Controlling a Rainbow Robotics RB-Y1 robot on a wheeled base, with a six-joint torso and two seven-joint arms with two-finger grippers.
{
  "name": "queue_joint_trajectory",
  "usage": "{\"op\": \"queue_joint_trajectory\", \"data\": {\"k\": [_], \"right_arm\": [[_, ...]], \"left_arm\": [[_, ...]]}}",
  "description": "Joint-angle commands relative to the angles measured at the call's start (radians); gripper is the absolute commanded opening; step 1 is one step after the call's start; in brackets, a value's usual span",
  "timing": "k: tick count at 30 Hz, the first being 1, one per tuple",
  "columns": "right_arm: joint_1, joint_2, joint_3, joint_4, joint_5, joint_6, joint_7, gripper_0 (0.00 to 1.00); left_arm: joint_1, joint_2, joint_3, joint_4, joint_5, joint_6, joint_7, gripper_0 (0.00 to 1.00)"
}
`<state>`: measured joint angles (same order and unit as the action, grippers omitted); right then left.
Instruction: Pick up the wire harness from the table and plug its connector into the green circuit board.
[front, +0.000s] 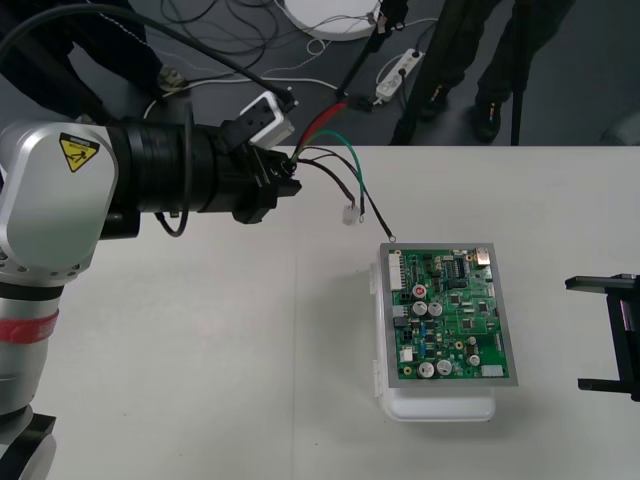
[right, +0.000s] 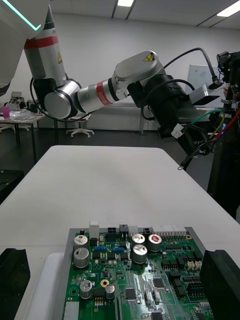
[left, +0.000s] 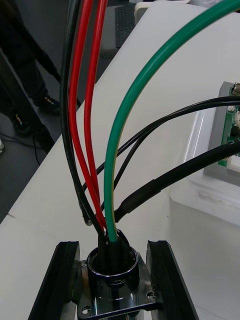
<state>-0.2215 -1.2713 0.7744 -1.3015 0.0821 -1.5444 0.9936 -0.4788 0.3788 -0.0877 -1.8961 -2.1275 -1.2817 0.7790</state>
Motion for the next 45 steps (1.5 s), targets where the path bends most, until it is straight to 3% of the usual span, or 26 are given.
{"op": "queue_joint_trajectory", "data": {"k": [1, 18, 23, 35, 45], "right_arm": [[-0.015, 0.003, -0.035, 0.005, 0.004, 0.004, -0.09, 1.0], [0.044, -0.002, -0.202, -0.07, 0.041, 0.021, -0.406, 1.0], [0.096, -0.013, -0.279, -0.137, 0.039, 0.076, -0.487, 1.0], [0.429, -0.033, -0.659, -0.51, 0.041, 0.388, -0.705, 1.0], [0.587, -0.003, -0.822, -0.731, 0.045, 0.615, -0.799, 1.0]], "left_arm": [[-0.05, -0.02, -0.089, -0.04, -0.023, 0.174, -0.035, 0.0], [-0.057, -0.02, -0.265, -0.038, -0.115, 0.43, -0.083, 0.0], [-0.066, -0.02, -0.268, -0.038, -0.135, 0.444, -0.096, 0.0], [-0.07, -0.066, -0.254, -0.034, -0.252, 0.487, -0.084, 0.0], [-0.07, -0.109, -0.224, 0.012, -0.255, 0.487, -0.073, 0.0]]}}
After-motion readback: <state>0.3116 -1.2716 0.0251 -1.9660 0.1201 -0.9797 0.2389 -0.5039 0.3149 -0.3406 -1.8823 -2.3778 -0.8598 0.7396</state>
